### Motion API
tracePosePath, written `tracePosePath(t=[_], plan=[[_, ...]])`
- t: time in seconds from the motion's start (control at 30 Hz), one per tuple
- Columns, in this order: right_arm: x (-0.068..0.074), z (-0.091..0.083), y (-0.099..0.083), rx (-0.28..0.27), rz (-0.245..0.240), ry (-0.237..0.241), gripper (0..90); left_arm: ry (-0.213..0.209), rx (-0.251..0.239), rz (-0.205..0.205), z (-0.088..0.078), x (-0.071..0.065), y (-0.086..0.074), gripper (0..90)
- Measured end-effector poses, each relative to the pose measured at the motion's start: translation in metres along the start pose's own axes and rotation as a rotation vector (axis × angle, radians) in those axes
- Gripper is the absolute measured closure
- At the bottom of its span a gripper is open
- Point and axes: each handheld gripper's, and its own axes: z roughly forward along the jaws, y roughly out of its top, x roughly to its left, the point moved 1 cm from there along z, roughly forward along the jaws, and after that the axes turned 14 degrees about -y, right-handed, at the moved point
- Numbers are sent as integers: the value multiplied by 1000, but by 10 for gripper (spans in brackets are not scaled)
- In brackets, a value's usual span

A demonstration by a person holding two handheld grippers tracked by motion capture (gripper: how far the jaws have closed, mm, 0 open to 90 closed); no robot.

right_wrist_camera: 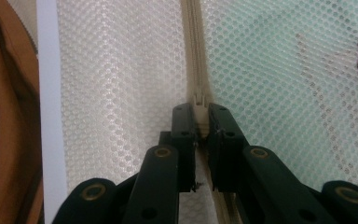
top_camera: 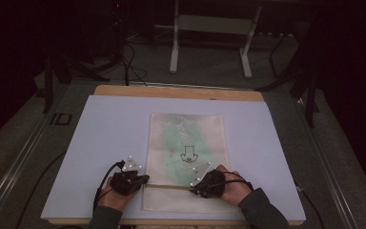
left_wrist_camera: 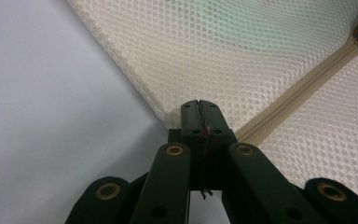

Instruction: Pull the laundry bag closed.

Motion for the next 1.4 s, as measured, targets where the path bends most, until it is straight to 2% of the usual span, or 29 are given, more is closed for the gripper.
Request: tracePosePath(t=[0.8,1.4], plan=[[-4,-9,-18,1,36,-9,823,-1,1,1,0,0,0,895],[-5,-14,-22,11,34,-7,824,1,-1,1,0,0,0,895]])
